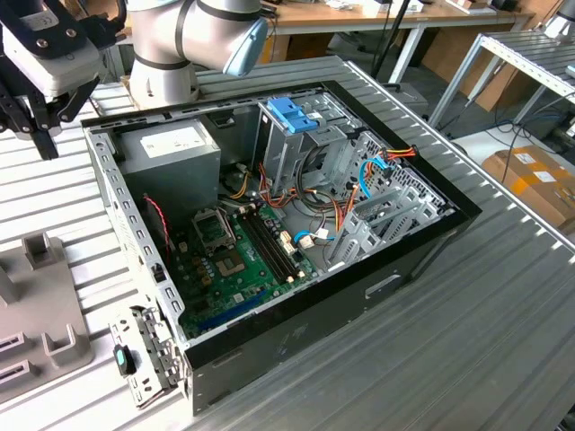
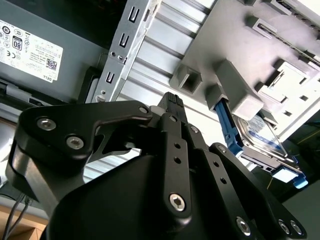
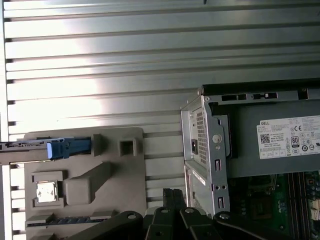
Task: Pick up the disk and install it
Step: 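Reach for the disk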
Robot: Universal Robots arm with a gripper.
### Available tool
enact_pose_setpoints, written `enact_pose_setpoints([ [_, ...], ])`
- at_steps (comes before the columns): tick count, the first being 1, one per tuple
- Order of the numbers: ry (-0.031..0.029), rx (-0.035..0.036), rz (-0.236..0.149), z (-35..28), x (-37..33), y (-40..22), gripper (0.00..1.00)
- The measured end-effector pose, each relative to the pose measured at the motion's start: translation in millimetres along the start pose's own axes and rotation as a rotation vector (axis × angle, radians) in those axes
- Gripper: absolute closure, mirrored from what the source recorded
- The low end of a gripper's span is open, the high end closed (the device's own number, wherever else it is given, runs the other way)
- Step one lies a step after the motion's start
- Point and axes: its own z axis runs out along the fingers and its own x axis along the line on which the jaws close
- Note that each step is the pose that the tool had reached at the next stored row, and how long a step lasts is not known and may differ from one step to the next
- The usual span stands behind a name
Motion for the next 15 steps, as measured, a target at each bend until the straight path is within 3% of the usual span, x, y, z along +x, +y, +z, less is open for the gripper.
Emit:
enact_pose_setpoints([
  [3,0.0000,-0.0001,0.000,0.1,4.6,-0.4,0.89],
  [8,0.0000,-0.0001,0.000,0.3,5.2,3.0,0.89],
  [15,0.0000,0.0000,0.000,1.0,6.2,14.2,0.89],
])
